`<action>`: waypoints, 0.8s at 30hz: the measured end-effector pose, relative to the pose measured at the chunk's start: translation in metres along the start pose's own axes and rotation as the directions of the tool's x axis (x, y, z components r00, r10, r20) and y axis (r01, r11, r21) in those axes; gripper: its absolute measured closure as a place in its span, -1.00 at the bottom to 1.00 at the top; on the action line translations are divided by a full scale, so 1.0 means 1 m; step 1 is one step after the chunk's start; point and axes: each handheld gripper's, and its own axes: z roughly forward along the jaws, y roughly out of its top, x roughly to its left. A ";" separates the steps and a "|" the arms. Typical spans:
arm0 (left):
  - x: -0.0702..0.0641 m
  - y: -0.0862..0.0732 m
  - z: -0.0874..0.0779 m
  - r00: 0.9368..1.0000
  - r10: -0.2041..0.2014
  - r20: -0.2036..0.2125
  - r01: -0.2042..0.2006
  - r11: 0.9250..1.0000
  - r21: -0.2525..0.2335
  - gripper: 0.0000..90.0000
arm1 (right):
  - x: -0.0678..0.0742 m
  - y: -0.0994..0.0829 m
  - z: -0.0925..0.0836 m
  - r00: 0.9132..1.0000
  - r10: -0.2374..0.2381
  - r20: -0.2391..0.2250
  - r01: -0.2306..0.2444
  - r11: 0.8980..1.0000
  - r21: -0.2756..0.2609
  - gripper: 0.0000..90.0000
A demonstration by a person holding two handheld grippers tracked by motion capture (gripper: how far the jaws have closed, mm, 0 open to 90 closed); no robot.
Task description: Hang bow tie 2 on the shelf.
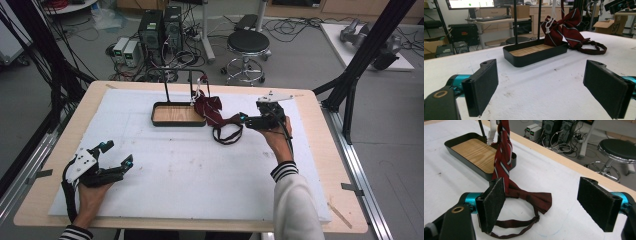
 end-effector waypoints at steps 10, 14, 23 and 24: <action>0.000 0.000 0.000 1.000 0.000 0.000 0.000 1.000 0.000 -0.71 | -0.011 -0.008 0.007 0.999 0.035 -0.009 -0.035 0.999 0.034 -0.53; 0.000 0.000 0.000 1.000 -0.002 0.000 0.002 1.000 0.000 -0.71 | -0.014 -0.005 0.006 0.999 0.029 -0.014 -0.028 0.998 0.057 -0.54; 0.000 0.000 0.000 1.000 0.000 -0.001 0.000 1.000 -0.001 -0.71 | -0.018 0.015 0.014 0.999 -0.015 -0.041 0.019 0.995 0.101 -0.55; 0.000 0.000 0.000 1.000 -0.002 0.000 0.002 1.000 0.000 -0.71 | -0.018 0.017 0.016 0.999 -0.019 -0.046 0.024 0.995 0.098 -0.55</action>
